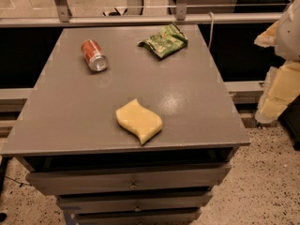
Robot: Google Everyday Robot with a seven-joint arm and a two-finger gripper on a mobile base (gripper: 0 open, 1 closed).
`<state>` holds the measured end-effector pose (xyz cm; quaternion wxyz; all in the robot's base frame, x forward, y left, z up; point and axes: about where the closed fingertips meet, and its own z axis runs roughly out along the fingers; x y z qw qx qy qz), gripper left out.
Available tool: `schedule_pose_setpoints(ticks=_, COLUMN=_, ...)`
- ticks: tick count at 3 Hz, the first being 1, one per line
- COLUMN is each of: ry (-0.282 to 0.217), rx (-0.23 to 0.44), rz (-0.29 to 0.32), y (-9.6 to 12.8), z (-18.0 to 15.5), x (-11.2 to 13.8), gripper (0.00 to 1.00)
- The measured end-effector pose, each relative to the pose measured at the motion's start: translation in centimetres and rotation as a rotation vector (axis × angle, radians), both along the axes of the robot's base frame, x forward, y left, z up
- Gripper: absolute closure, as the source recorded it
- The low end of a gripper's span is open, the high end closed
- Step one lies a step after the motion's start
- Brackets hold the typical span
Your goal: Move sponge near coke can
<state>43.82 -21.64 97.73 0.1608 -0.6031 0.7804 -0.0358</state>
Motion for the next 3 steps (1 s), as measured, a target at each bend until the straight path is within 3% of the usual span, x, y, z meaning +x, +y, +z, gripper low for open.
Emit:
schedule_pose_setpoints(ticks=1, ry=0.000, rx=0.000, rz=0.000, y=0.0, z=0.0, x=0.0, gripper=0.00)
schedule_pose_setpoints(ticks=2, ry=-0.011, rx=0.041, rz=0.020, y=2.0, z=-1.3, x=0.3, gripper=0.00)
schedule_pose_setpoints(ticks=3, ry=-0.008, rx=0.147, rz=0.055, y=6.4, z=-3.4, x=0.9, gripper=0.00)
